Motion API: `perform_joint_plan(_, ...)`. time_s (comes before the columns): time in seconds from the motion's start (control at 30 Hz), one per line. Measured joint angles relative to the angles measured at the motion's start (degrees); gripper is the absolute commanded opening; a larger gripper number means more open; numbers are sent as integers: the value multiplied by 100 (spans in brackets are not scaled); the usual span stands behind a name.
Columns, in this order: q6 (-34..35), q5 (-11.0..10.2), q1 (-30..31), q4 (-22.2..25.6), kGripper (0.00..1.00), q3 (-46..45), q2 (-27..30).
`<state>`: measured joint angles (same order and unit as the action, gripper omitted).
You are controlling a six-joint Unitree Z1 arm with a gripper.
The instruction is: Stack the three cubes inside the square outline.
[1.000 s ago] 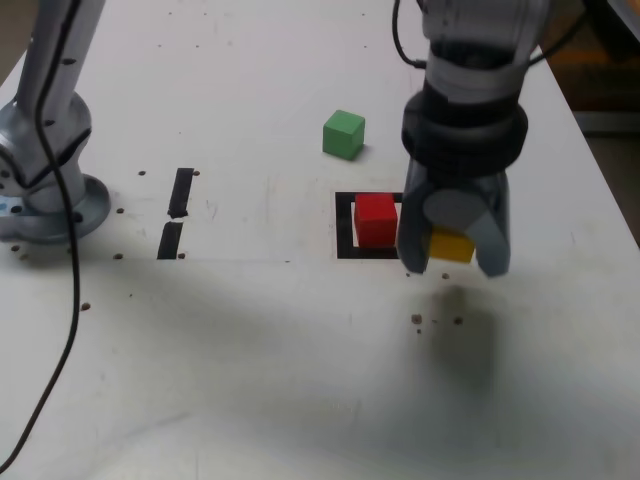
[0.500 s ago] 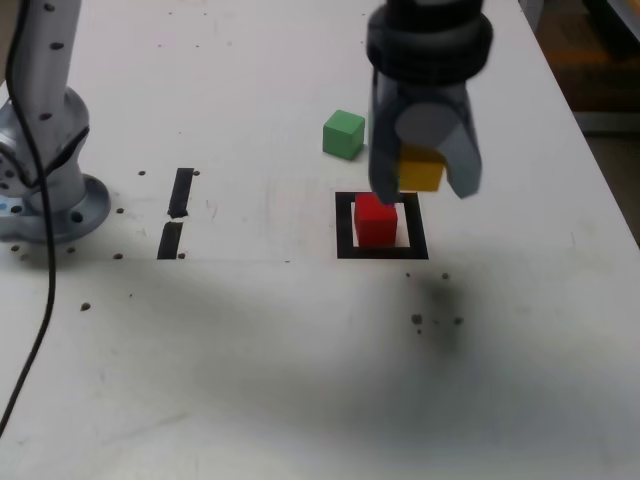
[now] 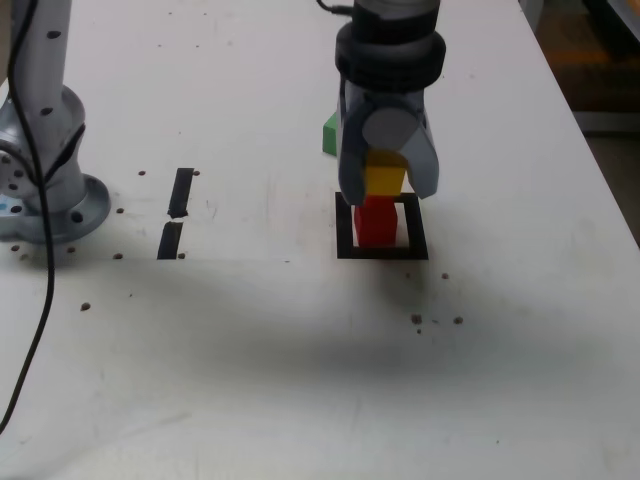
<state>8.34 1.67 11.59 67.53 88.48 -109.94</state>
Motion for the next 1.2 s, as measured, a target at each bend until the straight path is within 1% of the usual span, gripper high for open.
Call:
perform_joint_plan(0.13,-50,56,-48,-258,12,-143,39)
perform_joint_plan(0.3,-50,69,-51,-399,14,-182,50)
perform_joint_plan(0.57,-50,102,-63,-419,22,-338,50)
perform_joint_plan(1.2,-50,127,-109,-421,37,-448,50)
